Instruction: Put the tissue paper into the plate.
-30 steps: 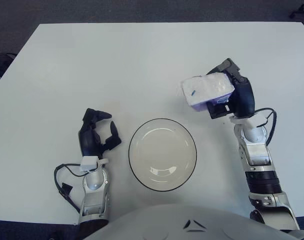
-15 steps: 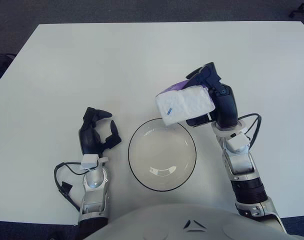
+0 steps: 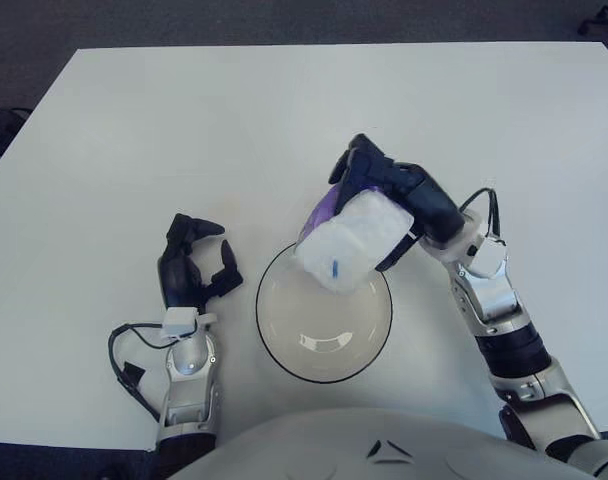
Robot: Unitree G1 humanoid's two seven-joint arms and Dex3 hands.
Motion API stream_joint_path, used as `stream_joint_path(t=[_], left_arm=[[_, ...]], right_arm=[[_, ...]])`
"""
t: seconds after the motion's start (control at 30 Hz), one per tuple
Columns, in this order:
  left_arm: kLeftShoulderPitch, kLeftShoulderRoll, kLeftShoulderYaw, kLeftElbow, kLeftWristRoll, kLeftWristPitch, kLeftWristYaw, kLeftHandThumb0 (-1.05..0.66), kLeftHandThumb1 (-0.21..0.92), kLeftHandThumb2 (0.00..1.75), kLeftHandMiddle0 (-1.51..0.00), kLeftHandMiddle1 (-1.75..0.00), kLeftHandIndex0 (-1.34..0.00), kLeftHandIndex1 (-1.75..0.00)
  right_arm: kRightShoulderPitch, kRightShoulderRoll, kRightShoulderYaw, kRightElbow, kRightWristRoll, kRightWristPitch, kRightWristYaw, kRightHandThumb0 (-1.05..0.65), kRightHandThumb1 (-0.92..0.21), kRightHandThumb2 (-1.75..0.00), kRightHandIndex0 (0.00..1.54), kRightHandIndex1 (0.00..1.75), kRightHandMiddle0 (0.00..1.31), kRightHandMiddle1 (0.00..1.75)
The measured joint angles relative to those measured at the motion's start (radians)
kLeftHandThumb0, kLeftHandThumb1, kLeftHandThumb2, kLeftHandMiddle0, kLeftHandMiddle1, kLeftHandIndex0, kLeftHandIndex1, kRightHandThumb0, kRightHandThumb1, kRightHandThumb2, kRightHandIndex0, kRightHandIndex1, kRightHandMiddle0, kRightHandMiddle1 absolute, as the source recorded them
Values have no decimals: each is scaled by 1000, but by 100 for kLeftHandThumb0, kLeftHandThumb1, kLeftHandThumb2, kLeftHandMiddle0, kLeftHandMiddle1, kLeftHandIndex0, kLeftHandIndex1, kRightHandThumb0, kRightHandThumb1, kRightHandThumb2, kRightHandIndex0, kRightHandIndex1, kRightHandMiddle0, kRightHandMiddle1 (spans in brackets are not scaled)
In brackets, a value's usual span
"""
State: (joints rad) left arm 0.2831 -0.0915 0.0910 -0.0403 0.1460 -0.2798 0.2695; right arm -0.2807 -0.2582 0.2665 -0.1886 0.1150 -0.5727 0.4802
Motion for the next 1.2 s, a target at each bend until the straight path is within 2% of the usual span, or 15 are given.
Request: stream_joint_path(t=[0.17, 0.33, 0.5, 0.7, 0.9, 0.93, 1.0, 1.03, 1.07, 1.1, 1.13, 1.17, 1.2], left_arm=[[4, -5, -7, -12, 23, 14, 14, -49, 30, 135, -119, -175, -63, -175], [12, -17, -15, -37, 37, 60, 21, -48, 32, 133, -119, -175, -61, -175], [13, -22, -17, -39, 36, 71, 21, -48, 32, 132, -117, -175, -61, -175], [13, -20, -17, -26, 18, 31, 13, -48, 32, 132, -113, -175, -61, -175], [13, -12, -19, -10, 14, -14, 3, -48, 32, 132, -113, -175, -61, -175], [13, -11, -19, -9, 14, -14, 2, -48, 32, 133, -113, -175, -61, -175], [13, -11, -19, -9, 16, -11, 3, -49, 31, 134, -113, -175, -62, -175], [13, -11, -19, -10, 18, -7, 4, -49, 30, 135, -114, -175, -63, -175], [13, -11, -19, -10, 21, -1, 5, -49, 30, 135, -114, -175, -63, -175], [13, -11, -19, -10, 23, 2, 6, -49, 29, 136, -114, -175, -63, -175], [13, -11, -20, -11, 25, 3, 7, -49, 29, 136, -114, -175, -63, -175], [13, -11, -20, -11, 26, 4, 8, -49, 29, 136, -114, -175, -63, -175], [13, -12, -20, -13, 27, 8, 8, -49, 29, 136, -113, -175, -63, -175]], right_arm=[[6, -6, 13, -19, -26, -16, 26, -1, 9, -175, 92, 175, 74, 164], [36, -38, 35, -59, -109, -20, 52, -1, 8, -175, 92, 175, 72, 166], [48, -60, 40, -62, -174, -41, 54, -1, 7, -175, 90, 175, 68, 171], [48, -83, 46, -61, -218, -101, 56, -1, 3, -172, 87, 174, 64, 174], [44, -101, 47, -58, -225, -109, 58, -1, 6, -172, 90, 175, 71, 164], [42, -104, 47, -58, -225, -106, 60, -1, 2, -167, 85, 175, 69, 165], [35, -108, 52, -59, -222, -95, 69, -1, -14, -149, 68, 175, 62, 166], [31, -110, 56, -59, -218, -85, 75, -1, -31, -131, 50, 175, 54, 169], [26, -113, 60, -60, -214, -75, 82, -14, -47, -111, 32, 173, 45, 171], [22, -115, 64, -61, -209, -65, 90, -19, -53, -104, 26, 173, 42, 172], [19, -116, 68, -61, -205, -56, 95, -25, -67, -85, 16, 158, 33, 173], [16, -118, 70, -62, -200, -48, 101, -45, -76, -87, 10, 120, 21, 133], [14, -120, 72, -62, -194, -44, 108, -53, -79, -87, 8, 106, 17, 117]])
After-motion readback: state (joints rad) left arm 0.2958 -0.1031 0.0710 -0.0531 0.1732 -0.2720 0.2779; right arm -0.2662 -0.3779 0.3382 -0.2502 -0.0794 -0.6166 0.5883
